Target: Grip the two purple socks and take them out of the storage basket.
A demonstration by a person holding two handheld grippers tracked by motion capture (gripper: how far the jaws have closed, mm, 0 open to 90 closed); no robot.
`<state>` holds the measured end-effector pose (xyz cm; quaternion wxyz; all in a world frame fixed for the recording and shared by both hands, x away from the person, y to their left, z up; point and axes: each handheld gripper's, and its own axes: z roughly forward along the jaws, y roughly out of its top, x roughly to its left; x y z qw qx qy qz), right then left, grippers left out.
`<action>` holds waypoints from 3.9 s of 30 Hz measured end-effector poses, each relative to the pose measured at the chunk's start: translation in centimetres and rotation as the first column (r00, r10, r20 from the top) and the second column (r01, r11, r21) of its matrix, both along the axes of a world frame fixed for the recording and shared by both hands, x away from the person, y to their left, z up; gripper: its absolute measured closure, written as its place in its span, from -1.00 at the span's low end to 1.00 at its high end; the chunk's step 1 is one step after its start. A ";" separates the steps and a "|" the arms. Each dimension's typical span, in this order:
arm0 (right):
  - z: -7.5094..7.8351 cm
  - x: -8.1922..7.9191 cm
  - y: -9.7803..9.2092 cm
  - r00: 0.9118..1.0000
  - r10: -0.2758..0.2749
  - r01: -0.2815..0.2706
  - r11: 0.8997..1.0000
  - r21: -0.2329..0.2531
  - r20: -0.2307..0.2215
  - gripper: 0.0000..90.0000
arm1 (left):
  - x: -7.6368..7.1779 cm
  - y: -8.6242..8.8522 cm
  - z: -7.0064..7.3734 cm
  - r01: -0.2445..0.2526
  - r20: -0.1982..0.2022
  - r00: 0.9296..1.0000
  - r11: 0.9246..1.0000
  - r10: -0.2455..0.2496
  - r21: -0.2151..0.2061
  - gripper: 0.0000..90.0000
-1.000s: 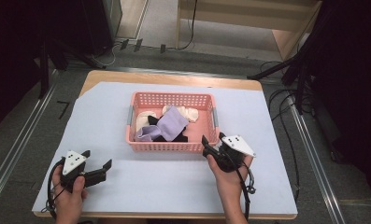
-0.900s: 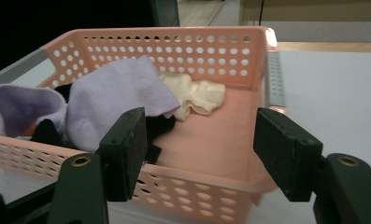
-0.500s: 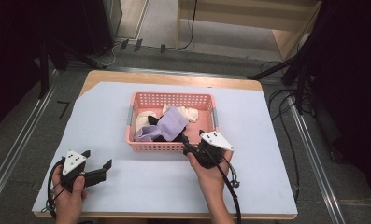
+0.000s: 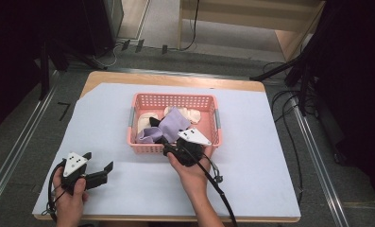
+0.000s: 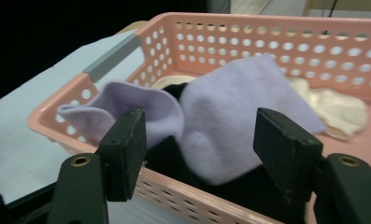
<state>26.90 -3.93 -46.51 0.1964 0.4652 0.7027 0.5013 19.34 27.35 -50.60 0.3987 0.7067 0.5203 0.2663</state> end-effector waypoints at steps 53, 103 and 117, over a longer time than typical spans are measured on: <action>2.6 0.9 -2.0 0.976 -0.138 0.133 0.990 0.041 0.168 1.00 | 0.1 0.0 0.0 0.002 -0.003 1.000 1.000 -0.002 0.001 -0.68; -0.3 5.0 3.4 0.987 -0.081 0.074 0.996 -0.054 -0.139 -0.30 | 0.1 -0.1 0.0 0.008 -0.010 1.000 1.000 -0.008 0.011 -0.68; 0.0 5.9 3.1 0.966 -0.127 0.118 0.992 -0.051 -0.224 -0.20 | 0.1 -0.1 0.0 0.008 -0.010 1.000 1.000 -0.008 0.011 -0.68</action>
